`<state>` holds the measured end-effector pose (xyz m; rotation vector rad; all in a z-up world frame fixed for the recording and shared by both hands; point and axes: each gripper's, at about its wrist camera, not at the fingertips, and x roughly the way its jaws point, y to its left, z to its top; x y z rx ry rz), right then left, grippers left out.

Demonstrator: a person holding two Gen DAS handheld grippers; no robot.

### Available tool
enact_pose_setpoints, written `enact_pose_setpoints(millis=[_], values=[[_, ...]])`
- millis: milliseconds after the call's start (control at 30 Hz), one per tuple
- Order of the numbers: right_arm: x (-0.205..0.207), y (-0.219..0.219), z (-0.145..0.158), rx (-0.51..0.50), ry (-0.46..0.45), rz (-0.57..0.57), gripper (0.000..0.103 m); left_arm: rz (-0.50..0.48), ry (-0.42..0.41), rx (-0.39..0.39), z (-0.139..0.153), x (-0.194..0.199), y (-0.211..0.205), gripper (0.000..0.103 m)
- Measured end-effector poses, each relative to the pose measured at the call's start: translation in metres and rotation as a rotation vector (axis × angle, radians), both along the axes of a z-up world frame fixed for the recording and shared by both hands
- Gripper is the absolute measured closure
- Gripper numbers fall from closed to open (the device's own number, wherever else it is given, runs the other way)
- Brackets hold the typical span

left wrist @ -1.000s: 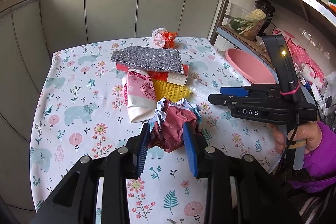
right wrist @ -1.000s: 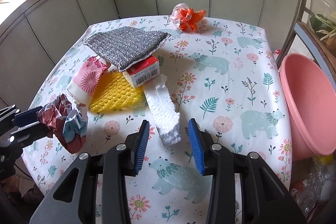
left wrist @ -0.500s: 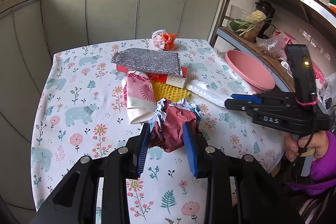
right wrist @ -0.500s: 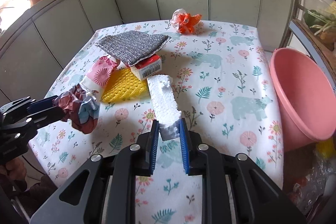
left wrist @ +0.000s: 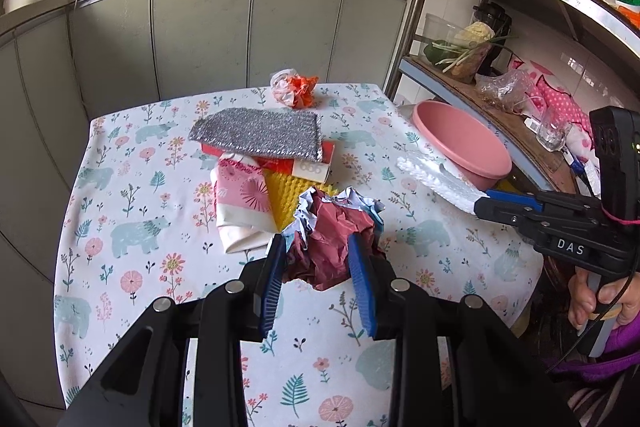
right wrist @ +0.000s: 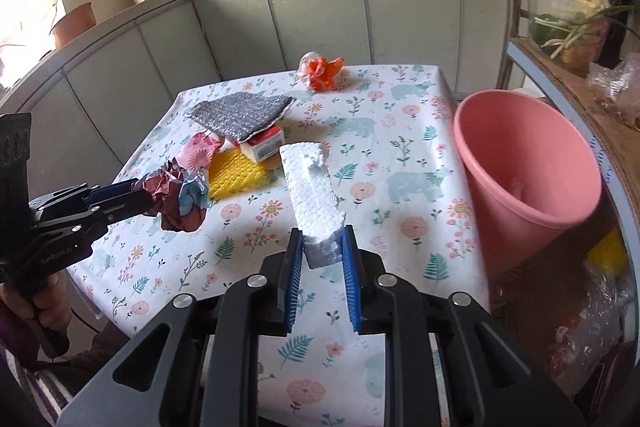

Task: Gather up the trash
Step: 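Carry the red wrapper and foam strip over the pink bucket with both tools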

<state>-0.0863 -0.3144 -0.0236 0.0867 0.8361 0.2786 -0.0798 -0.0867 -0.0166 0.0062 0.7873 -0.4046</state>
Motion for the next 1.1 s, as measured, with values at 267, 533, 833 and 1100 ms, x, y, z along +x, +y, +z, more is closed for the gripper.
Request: enact_pose_setpoints(millis=[267,533,833,1100], values=[[-0.011,-0.029,0.015,0.008,-0.050,-0.089,0.083,-0.052,-0.050,0.001,0.018,0.007,-0.028,0.072],[-0.010,-0.060,0.024,0.010,-0.087,-0.191,0.083,-0.106,-0.087,-0.012,0.034,0.029,-0.066,0.072],[0.002,-0.107,0.026,0.007,-0.107,-0.327,0.083,-0.180,-0.110,-0.041,0.046,0.063,-0.120,0.072],[0.023,-0.141,0.015,0.020,-0.088,-0.429,0.083,-0.237,-0.097,-0.071,0.042,0.097,-0.172,0.072]])
